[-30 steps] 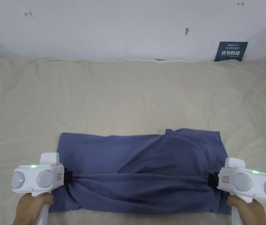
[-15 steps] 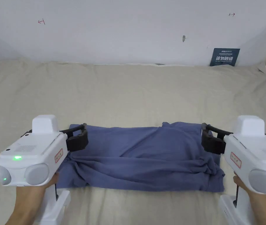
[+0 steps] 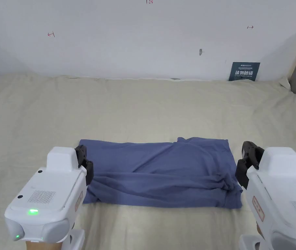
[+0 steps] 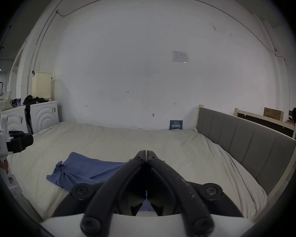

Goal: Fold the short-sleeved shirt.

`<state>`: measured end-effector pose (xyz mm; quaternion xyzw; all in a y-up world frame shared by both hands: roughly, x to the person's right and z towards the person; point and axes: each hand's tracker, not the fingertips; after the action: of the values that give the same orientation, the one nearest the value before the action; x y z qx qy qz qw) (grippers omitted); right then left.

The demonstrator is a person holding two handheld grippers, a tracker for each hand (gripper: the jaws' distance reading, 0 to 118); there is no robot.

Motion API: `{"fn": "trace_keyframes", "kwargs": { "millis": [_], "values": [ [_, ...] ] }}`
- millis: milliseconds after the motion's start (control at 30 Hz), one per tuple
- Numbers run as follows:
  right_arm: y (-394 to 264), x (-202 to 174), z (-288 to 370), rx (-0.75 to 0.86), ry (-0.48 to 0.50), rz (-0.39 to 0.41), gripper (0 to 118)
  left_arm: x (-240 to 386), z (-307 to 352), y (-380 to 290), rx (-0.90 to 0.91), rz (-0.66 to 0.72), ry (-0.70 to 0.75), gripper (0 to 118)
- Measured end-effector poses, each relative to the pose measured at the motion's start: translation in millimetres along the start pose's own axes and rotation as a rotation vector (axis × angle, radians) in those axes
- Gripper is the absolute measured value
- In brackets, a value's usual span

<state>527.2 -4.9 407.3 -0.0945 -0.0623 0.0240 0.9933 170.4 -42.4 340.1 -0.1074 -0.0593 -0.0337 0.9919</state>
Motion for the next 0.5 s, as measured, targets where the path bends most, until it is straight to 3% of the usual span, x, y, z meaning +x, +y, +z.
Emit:
{"fn": "trace_keyframes", "kwargs": {
  "millis": [267, 400, 467, 500],
  "values": [
    [0.1, 8.9, -13.9, -0.019, -0.008, -0.018, 1, -36.4, -45.0, -10.3, -0.183, 0.066, -0.010, 0],
    [-3.4, 10.7, -26.3, -0.043, -0.013, -0.026, 1, -65.7, -86.4, -27.1, -0.332, 0.111, -0.013, 9],
    [-6.1, 11.1, -34.2, -0.056, -0.022, -0.024, 1, -81.3, -108.4, -39.9, -0.408, 0.155, -0.004, 28],
    [-7.5, 11.7, -38.0, -0.062, -0.024, -0.023, 1, -87.3, -118.2, -46.0, -0.460, 0.158, -0.008, 57]
  ]
}}
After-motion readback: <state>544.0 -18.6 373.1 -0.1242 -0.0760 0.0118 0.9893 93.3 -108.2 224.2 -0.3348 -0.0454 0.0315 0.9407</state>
